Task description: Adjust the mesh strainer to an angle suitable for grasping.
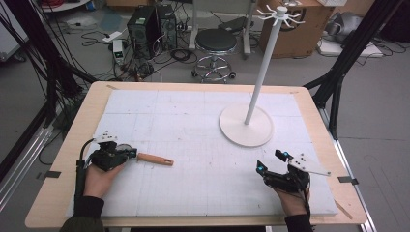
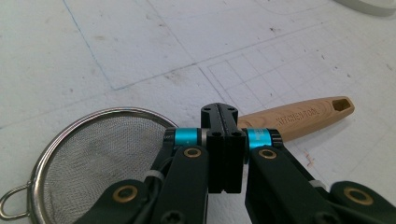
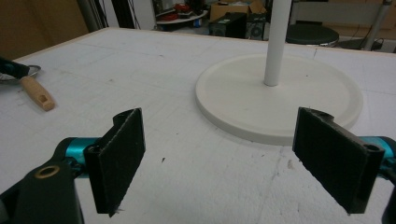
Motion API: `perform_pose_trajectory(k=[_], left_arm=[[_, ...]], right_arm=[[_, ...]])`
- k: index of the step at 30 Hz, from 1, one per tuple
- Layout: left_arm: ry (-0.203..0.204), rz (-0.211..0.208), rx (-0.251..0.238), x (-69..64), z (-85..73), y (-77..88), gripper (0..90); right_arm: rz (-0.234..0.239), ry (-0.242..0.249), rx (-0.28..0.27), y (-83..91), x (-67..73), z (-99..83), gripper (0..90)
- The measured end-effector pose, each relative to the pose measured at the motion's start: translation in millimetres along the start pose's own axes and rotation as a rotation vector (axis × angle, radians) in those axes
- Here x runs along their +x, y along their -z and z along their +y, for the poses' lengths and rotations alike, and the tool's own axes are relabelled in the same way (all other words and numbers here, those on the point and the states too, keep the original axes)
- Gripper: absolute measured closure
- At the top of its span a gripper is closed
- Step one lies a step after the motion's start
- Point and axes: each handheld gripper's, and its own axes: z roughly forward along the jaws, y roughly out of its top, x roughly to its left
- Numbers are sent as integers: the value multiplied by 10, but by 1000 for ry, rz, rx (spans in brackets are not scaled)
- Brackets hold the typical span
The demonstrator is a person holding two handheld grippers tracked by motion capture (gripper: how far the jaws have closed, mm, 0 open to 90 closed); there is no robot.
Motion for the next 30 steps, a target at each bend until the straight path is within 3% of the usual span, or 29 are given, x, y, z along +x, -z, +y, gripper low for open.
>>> perform_pose_trajectory(k=[6, 13, 19, 23, 30], left_arm=[[-10, -25, 9, -116, 9, -61, 900], [-25, -86, 35, -362, 61, -229, 900], [-52, -104, 58, -548, 114, -352, 900], [-34, -138, 59, -622, 127, -427, 900], [-3, -162, 50, -749, 138, -542, 900]], right_arm=[[1, -1, -1, 2, -2, 2, 159], [-1, -5, -2, 7, -9, 2, 159], [-2, -9, -2, 12, -15, 1, 159], [-4, -17, -1, 13, -20, 1, 161], [-6, -14, 1, 9, -15, 1, 161]])
